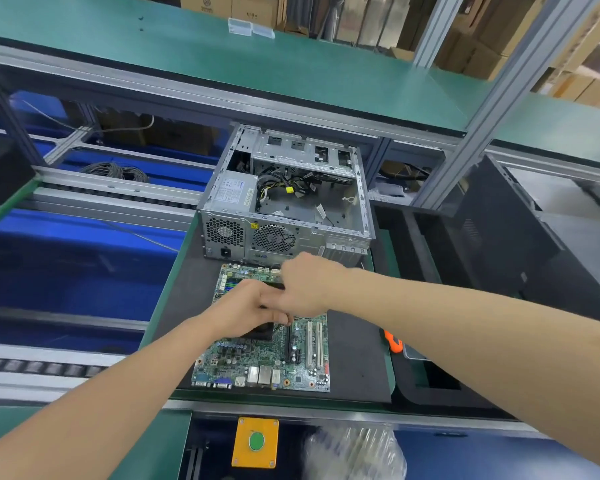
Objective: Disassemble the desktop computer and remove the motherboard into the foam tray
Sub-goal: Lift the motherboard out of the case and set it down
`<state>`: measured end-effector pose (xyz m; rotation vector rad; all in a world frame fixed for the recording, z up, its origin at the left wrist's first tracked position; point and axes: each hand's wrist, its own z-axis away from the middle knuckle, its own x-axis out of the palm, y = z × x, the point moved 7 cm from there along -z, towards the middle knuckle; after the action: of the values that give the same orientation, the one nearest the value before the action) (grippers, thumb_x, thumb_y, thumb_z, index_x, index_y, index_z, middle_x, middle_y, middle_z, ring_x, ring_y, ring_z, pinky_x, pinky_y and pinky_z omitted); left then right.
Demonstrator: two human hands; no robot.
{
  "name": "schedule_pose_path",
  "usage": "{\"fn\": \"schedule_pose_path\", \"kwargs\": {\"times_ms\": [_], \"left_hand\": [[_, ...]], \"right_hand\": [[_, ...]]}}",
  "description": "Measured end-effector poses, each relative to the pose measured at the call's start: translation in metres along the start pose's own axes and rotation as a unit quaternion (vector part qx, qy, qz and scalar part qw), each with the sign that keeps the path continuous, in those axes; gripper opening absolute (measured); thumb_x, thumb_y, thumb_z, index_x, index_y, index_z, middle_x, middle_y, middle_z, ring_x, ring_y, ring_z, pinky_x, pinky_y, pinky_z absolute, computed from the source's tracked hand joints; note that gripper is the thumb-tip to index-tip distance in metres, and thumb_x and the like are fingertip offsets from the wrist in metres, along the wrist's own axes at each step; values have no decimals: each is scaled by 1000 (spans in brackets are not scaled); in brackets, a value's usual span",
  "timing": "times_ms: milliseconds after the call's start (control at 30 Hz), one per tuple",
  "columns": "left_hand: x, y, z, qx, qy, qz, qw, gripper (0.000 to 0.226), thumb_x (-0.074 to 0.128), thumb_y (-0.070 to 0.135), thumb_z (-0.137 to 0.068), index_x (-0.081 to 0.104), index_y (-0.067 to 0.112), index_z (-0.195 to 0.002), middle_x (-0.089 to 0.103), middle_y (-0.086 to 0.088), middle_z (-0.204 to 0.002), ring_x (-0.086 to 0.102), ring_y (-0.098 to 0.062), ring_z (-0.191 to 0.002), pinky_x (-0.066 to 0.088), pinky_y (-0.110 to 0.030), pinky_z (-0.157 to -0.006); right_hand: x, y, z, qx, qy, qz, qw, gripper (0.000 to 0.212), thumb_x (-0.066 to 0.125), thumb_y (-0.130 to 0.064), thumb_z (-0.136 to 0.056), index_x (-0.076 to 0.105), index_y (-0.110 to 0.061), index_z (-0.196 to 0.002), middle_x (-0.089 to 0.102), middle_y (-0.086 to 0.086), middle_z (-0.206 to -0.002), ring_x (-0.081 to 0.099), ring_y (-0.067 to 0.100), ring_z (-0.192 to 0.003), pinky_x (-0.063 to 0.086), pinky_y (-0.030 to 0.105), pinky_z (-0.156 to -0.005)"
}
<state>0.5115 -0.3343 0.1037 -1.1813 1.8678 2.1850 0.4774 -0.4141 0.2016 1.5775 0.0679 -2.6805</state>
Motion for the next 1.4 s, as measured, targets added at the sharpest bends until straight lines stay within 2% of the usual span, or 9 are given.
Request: {"fn": "schedule_pose_path", "kwargs": {"times_ms": [133, 300, 467, 567, 733, 900, 1033, 1233, 1400], "left_hand": [[2, -2, 1, -8, -15, 11, 1000, 15, 79, 29, -90, 77, 44, -91, 77, 21, -91, 72, -8, -90, 56, -43, -90], [2, -4, 2, 22, -29, 13, 999, 7, 75, 29, -93, 78, 26, -100, 76, 11, -101, 67, -6, -101, 52, -33, -94], [3, -2, -1, 52, -28, -11, 998, 13, 73, 27, -96, 78, 39, -97, 75, 20, -100, 64, 1, -104, 41, -11, -94], [6, -8, -3, 47, -51, -41, 997, 13, 68, 34, -99, 76, 43, -100, 74, 26, -102, 60, 0, -114, 30, -28, -112], [8, -11, -1, 47, -58, -48, 996, 14, 67, 33, -98, 76, 43, -94, 73, 26, -101, 51, 14, -111, 22, -11, -108], [5, -2, 1, 60, -39, -35, 997, 15, 71, 26, -97, 78, 34, -86, 74, 18, -92, 68, -6, -94, 48, -23, -88], [3, 1, 1, 68, -15, -51, 996, 12, 73, 30, -96, 81, 33, -88, 69, 21, -83, 65, -6, -84, 43, -13, -78], [4, -6, 1, 39, -27, -15, 999, 8, 74, 26, -95, 79, 30, -90, 74, 17, -92, 68, -5, -93, 50, -17, -85], [6, -8, 1, 10, -57, 21, 998, 9, 74, 20, -95, 79, 20, -101, 77, 17, -100, 69, -2, -103, 51, -23, -97]], "right_hand": [[12, 1, -3, 113, -199, -33, 973, 42, 39, -25, -109, 59, -3, -79, 68, 10, -63, 46, 16, -34, 35, 20, -38], [3, -25, -8, -56, -118, 244, 961, 36, 49, -33, -105, 68, -15, -81, 67, -5, -61, 57, 9, -53, 37, 20, -36], [0, -25, -1, -164, -4, 237, 958, 39, 67, -32, -95, 45, -21, -65, 44, 1, -65, 44, 19, -50, 31, 24, -43], [7, -32, 9, -261, 22, 304, 916, 6, 65, -20, -94, 71, -22, -94, 61, -1, -78, 52, 23, -63, 38, 29, -55], [16, -38, 15, -329, 16, 389, 860, 28, 63, -8, -91, 72, -25, -111, 69, -4, -87, 66, 23, -80, 43, 29, -58], [-11, -17, -3, -71, -4, 168, 983, 38, 64, -45, -95, 59, -13, -75, 57, 0, -58, 62, 25, -52, 40, 22, -42], [10, 2, -2, 129, -231, -37, 964, 44, 37, -26, -110, 60, -3, -79, 72, 8, -72, 47, 13, -30, 36, 15, -35], [-7, -30, -7, -87, -57, 245, 964, 37, 56, -24, -101, 51, -11, -67, 54, 2, -62, 48, 15, -51, 34, 22, -35], [0, -45, 10, -242, 5, 324, 914, 10, 66, -18, -95, 70, -20, -104, 56, -1, -80, 53, 24, -68, 43, 32, -54]]}}
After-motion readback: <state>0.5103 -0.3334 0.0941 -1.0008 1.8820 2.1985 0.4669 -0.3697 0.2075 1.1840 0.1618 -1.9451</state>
